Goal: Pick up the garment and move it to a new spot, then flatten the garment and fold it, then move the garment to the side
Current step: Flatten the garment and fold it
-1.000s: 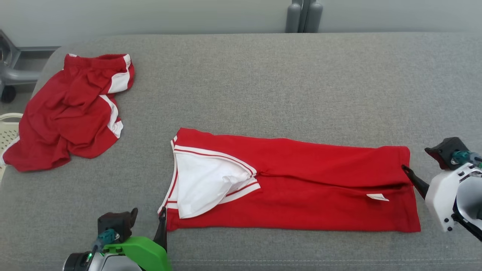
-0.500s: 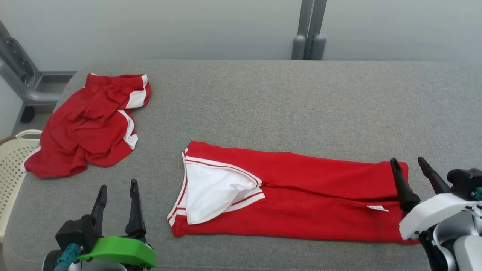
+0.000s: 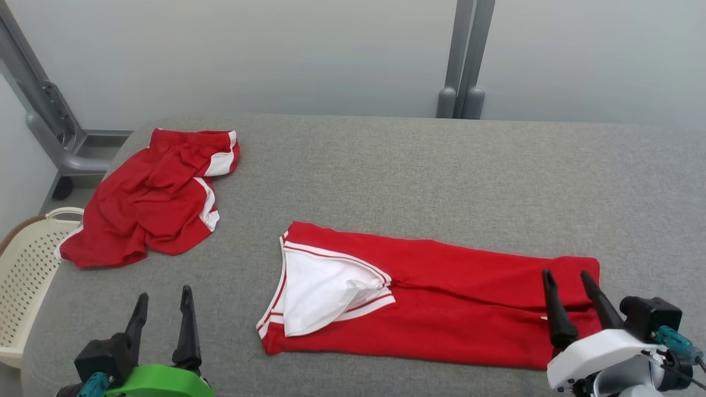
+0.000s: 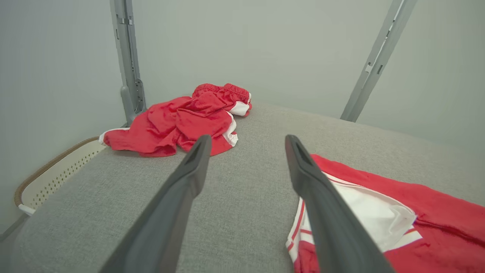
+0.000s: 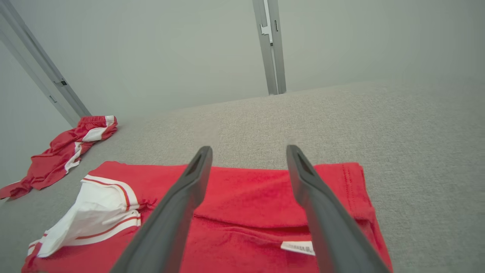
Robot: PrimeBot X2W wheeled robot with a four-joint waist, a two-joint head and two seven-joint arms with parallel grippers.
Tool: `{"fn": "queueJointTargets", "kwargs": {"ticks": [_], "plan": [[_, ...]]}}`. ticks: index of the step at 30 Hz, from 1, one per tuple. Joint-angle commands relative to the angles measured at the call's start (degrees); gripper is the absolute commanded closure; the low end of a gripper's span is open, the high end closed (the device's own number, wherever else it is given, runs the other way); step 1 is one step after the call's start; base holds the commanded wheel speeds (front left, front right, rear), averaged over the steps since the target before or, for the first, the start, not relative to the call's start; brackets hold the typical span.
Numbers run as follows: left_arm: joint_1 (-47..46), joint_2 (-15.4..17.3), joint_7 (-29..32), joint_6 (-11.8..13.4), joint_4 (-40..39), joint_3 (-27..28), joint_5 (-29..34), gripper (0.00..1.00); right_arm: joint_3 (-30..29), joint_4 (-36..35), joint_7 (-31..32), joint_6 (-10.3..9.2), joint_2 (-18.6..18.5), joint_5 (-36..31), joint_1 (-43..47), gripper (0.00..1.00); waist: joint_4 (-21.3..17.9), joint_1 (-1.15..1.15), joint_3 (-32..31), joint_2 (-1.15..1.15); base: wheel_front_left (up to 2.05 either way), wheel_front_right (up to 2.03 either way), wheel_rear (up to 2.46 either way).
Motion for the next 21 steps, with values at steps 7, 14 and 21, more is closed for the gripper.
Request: {"fn": "queueJointTargets", "kwargs": {"ticks": [7,14,21], "plan": [[1.32,1.83,1.79,-0.64,2.80,-2.17,1.81,0.00,1.69,3.91,-0.94,-0.02,0.14,-6.89,1.25,0.00,-0.78,0.00,-0.96,0.00,0.00,0.00,0.00],[2.21,1.08,1.63,-0.55,3.06,-2.44,1.04,0.00,3.62,5.77,-2.08,-0.02,0.18,-4.74,0.09,0.00,-1.49,0.00,-0.61,0.00,0.00,0.00,0.00],[1.56,1.32,2.03,-0.28,2.40,-2.48,0.71,0.00,3.97,6.59,-2.56,-0.02,0.19,-4.13,-0.47,0.00,-1.79,0.00,-0.11,0.00,0.00,0.00,0.00]]}}
